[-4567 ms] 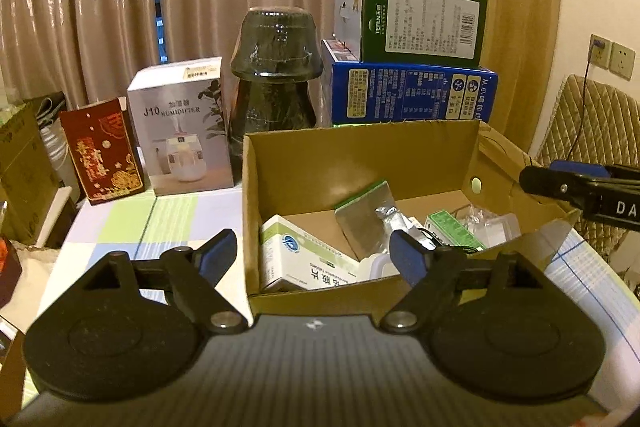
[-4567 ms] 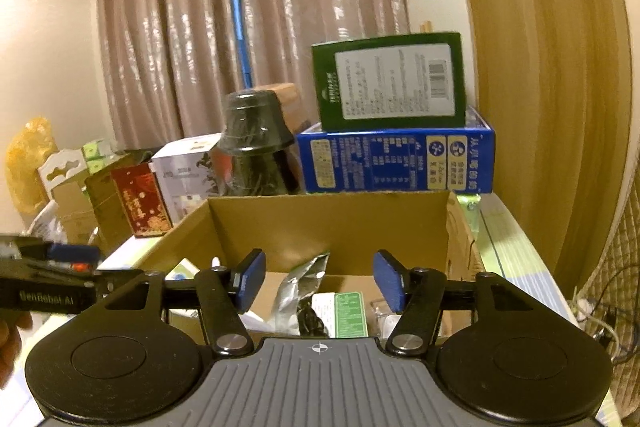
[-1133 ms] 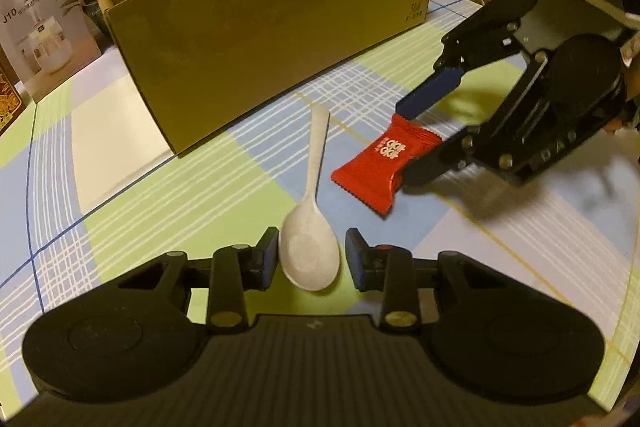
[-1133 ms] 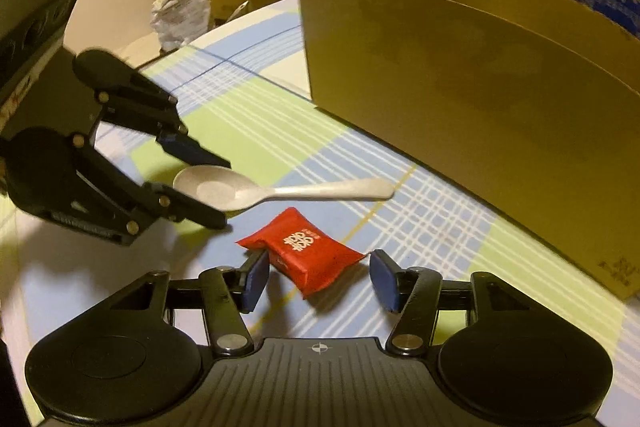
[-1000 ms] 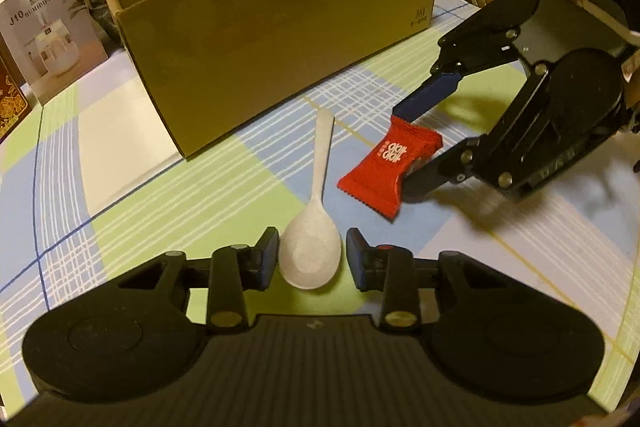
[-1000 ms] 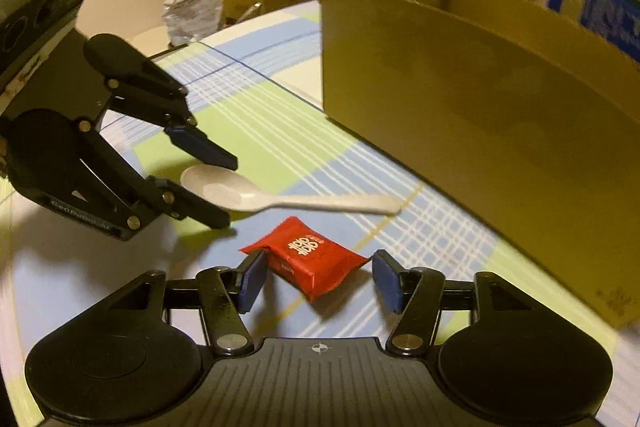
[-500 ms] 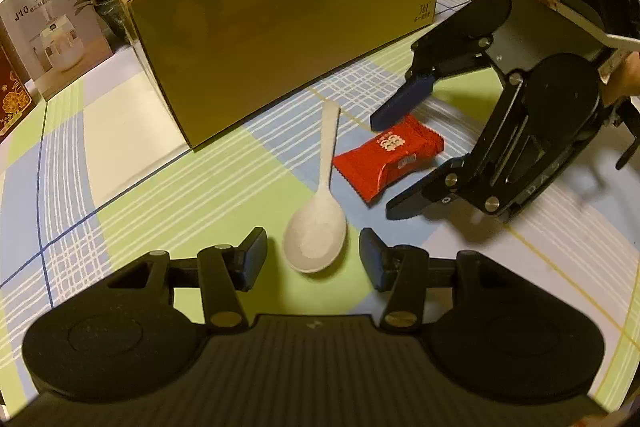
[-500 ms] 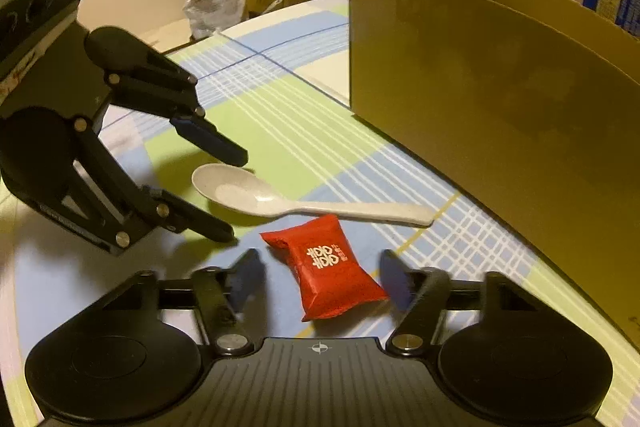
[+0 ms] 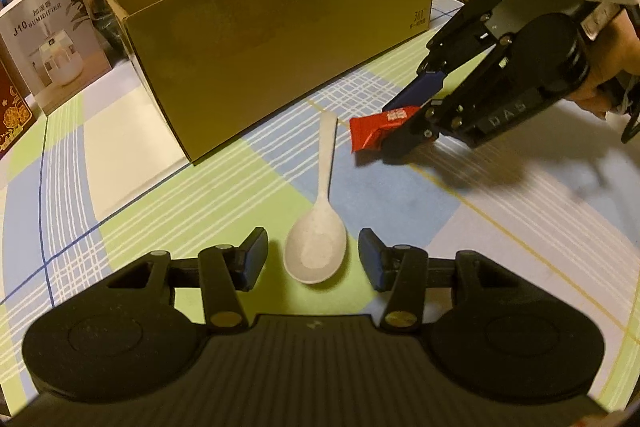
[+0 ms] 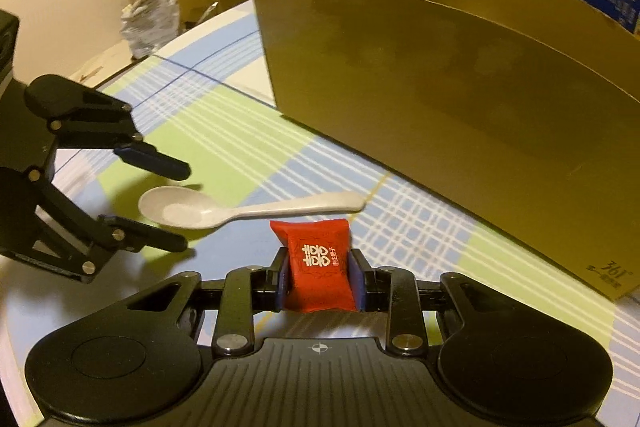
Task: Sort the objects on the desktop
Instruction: 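Lift the spoon and candy and carry both over the cardboard box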
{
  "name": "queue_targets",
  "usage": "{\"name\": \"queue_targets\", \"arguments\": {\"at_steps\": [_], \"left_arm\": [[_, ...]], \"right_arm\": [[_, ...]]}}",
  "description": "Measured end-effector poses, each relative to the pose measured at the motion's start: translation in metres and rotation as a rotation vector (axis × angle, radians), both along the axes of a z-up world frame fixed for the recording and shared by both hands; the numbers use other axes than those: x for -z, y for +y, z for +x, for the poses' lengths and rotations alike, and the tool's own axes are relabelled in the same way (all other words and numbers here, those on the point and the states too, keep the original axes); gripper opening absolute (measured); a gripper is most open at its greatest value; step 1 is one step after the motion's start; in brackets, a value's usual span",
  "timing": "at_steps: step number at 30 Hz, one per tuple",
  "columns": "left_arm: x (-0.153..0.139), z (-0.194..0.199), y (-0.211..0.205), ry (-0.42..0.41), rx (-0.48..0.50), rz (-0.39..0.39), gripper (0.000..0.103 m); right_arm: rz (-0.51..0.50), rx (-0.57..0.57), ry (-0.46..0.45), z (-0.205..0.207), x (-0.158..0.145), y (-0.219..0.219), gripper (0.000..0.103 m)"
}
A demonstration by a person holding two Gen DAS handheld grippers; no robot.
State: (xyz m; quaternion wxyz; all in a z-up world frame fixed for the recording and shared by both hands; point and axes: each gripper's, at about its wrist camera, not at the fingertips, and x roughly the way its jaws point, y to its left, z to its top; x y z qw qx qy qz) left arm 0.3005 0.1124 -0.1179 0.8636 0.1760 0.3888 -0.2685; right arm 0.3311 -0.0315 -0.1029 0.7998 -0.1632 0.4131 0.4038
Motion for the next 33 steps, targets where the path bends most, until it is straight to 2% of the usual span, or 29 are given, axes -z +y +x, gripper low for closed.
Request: {"name": "queue_targets", "arguments": {"at_steps": [4,7,10,17,21,33], "left_arm": [[0.002,0.004,0.004,0.014,-0.028,-0.021,0.045],[0.002,0.005,0.004,0.018,-0.026,-0.046,0.039],[0.004,0.007,0.002,0.019,-0.022,-0.038,0.03],[0.002,0.006,-0.004,0.021,-0.021,-0.028,0.029],[-0.01,0.009,-0.003,0.006,-0.06,-0.07,0.028],[-0.018,0.006,-0.012,-0.022,-0.047,-0.044,0.027]], "right_arm": [[-0.006,0.015,0.001,0.001,-0.001,-0.001,0.028],[-0.01,0.029,-0.001,0.003,-0.002,-0.002,0.028],[-0.007,0.032,-0.002,0.004,-0.003,-0.003,0.028],[-0.003,0.041,-0.008,0.004,-0.006,-0.005,0.027],[0.014,0.064,-0.022,0.005,-0.015,-0.009,0.027],[0.043,0.101,-0.027,0.007,-0.026,-0.014,0.027]]}}
